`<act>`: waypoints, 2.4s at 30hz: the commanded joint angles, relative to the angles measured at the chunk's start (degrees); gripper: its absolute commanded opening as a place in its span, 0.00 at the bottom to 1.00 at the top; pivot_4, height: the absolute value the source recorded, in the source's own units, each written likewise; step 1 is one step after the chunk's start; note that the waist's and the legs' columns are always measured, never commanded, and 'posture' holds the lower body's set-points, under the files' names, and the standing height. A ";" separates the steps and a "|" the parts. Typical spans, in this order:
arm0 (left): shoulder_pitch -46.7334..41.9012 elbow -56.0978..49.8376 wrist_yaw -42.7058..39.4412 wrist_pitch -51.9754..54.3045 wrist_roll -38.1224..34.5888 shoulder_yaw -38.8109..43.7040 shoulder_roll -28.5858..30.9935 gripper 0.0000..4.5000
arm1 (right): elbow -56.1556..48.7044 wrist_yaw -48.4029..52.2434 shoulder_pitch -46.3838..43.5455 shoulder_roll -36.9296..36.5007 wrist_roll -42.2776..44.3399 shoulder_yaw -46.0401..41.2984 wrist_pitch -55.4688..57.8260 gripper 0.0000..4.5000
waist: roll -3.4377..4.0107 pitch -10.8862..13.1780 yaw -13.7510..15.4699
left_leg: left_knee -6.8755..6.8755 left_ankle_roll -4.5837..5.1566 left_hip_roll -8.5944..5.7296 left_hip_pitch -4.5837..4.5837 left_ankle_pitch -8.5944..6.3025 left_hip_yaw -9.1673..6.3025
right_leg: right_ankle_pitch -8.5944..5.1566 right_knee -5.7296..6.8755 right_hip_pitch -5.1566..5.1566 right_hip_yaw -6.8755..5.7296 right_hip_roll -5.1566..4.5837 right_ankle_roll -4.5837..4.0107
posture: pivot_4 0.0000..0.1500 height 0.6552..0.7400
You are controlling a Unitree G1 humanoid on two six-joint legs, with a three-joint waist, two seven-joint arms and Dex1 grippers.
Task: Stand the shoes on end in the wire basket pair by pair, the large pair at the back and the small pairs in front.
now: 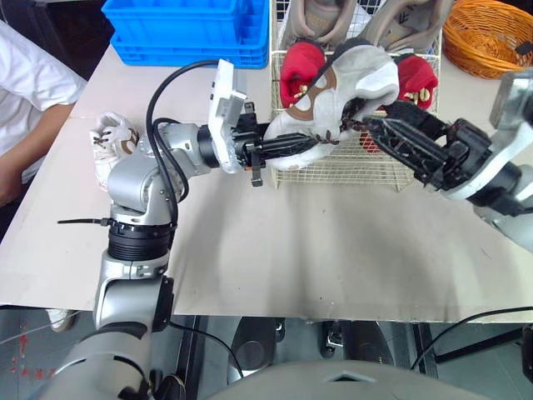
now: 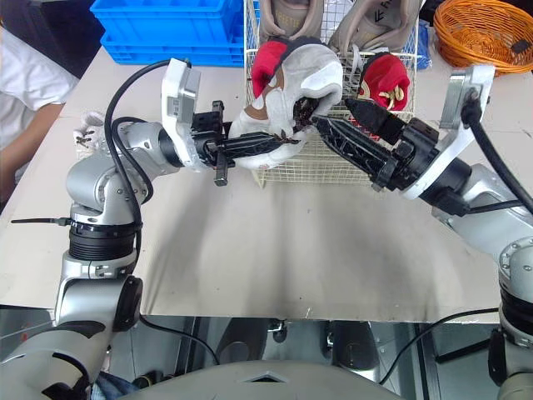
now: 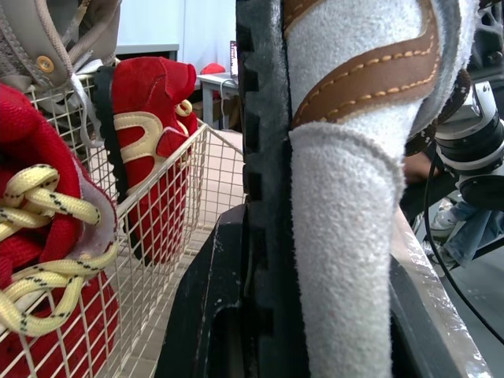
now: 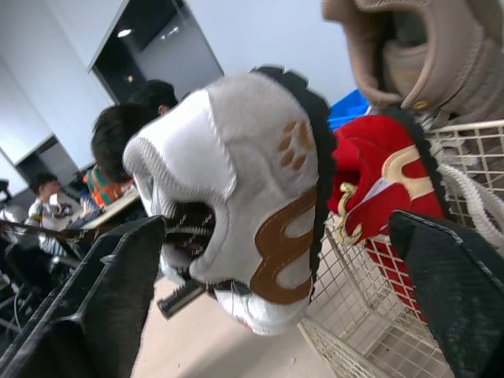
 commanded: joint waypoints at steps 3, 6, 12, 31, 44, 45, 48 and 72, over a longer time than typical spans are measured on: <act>-1.34 -1.72 -0.92 -0.62 -1.20 0.10 0.00 0.11 | -2.44 -4.53 -2.50 0.93 0.15 1.44 -0.57 0.38 | 0.00 0.00 -0.03 | 0.00 0.00 0.00 0.00 0.00 0.00 | 0.00 0.00 -0.01 0.01 0.00 0.00 | 1.00 0.36; -1.23 -1.83 -0.95 -0.64 -1.00 -0.16 0.05 0.11 | -2.95 -7.27 -3.55 2.07 -0.35 3.07 -0.81 0.08 | 0.00 0.00 -0.03 | -0.01 0.00 0.01 0.00 0.00 0.00 | 0.00 0.00 -0.01 0.01 0.01 0.00 | 1.00 0.36; -1.03 -1.44 -0.83 -1.32 0.55 -1.12 -0.42 0.11 | -4.49 -13.88 -4.90 4.57 -0.90 5.44 -1.22 0.01 | 0.00 0.00 0.03 | -0.01 0.00 0.01 -0.01 0.00 0.01 | 0.00 0.00 -0.02 0.01 0.00 0.00 | 1.00 0.36; -0.71 -3.55 -1.93 0.79 -2.51 2.60 2.17 0.99 | -4.89 -13.24 -5.11 0.03 -2.38 -4.99 -5.43 0.00 | 0.00 0.00 -0.03 | -0.08 0.00 0.01 -0.03 0.00 0.02 | 0.00 -0.07 -0.04 0.01 0.01 0.00 | 1.00 0.36; -0.28 -8.48 -0.92 4.03 -6.48 4.68 7.85 0.99 | -3.80 -6.44 1.63 10.38 -22.92 -3.54 -14.13 0.00 | 0.04 0.01 -0.10 | -0.10 -0.01 0.02 0.01 0.00 0.04 | 0.00 -0.07 -0.04 0.06 0.04 0.01 | 1.00 0.36; -0.25 -8.62 -0.78 4.16 -6.61 4.72 7.77 0.99 | -3.88 -5.06 2.35 11.09 -24.99 -2.92 -14.67 0.00 | 0.04 0.01 -0.08 | -0.10 -0.01 0.02 0.01 0.00 0.05 | -0.01 -0.05 -0.05 0.07 0.04 0.01 | 1.00 0.36; 0.04 -9.25 -0.63 4.67 -7.28 4.64 7.83 0.99 | -3.47 -1.11 6.52 13.20 -29.84 -1.91 -16.50 0.00 | 0.03 0.01 0.16 | -0.11 -0.01 0.02 0.00 0.00 0.03 | -0.01 -0.08 -0.05 0.06 0.05 0.01 | 1.00 0.36; 3.43 -10.58 0.18 4.16 -5.69 4.68 11.38 0.99 | 4.40 5.45 20.12 19.73 -37.35 -7.16 -18.07 0.00 | 0.05 -0.01 -0.02 | -0.10 -0.01 0.01 0.05 0.00 0.04 | -0.02 -0.02 -0.04 0.13 0.07 0.01 | 1.00 0.36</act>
